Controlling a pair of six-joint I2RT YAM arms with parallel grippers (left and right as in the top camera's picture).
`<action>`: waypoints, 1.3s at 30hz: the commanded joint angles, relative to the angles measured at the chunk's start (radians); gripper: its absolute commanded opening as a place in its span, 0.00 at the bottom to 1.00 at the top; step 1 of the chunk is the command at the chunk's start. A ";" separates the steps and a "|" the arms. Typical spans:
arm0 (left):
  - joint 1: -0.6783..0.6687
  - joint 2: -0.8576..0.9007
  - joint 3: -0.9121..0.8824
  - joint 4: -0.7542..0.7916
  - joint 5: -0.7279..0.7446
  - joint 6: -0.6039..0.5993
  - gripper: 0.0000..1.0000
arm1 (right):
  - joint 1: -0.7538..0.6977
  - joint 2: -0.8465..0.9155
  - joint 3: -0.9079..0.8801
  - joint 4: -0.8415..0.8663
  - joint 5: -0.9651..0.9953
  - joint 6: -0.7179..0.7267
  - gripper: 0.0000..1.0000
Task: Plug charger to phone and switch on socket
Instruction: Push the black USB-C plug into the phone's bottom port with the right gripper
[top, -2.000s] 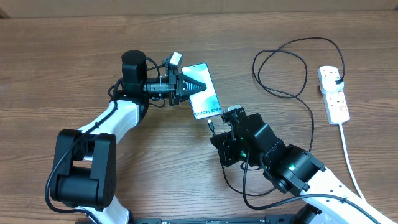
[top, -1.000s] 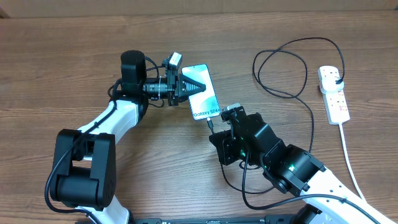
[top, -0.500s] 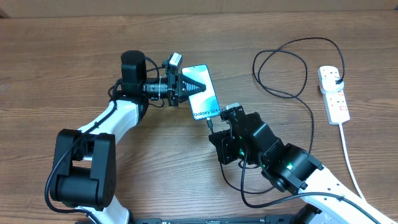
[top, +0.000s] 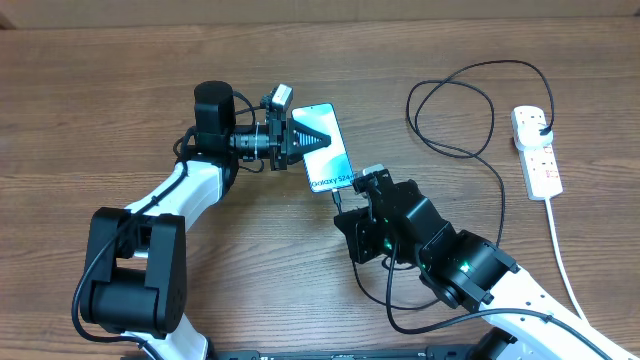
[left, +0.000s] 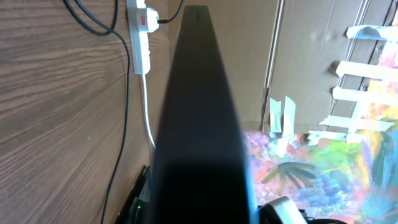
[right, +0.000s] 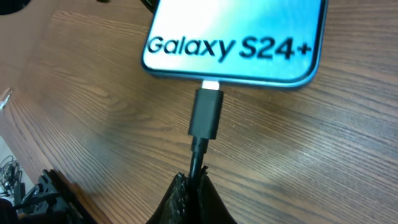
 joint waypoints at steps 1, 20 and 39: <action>0.001 0.008 0.026 0.007 0.047 0.049 0.04 | 0.002 0.001 0.032 0.027 0.046 0.004 0.04; -0.005 0.008 0.026 0.008 0.071 0.048 0.04 | 0.002 0.002 0.032 0.024 0.084 -0.007 0.20; -0.007 0.008 0.026 0.008 0.085 0.136 0.04 | 0.002 0.046 0.032 0.078 0.058 -0.007 0.07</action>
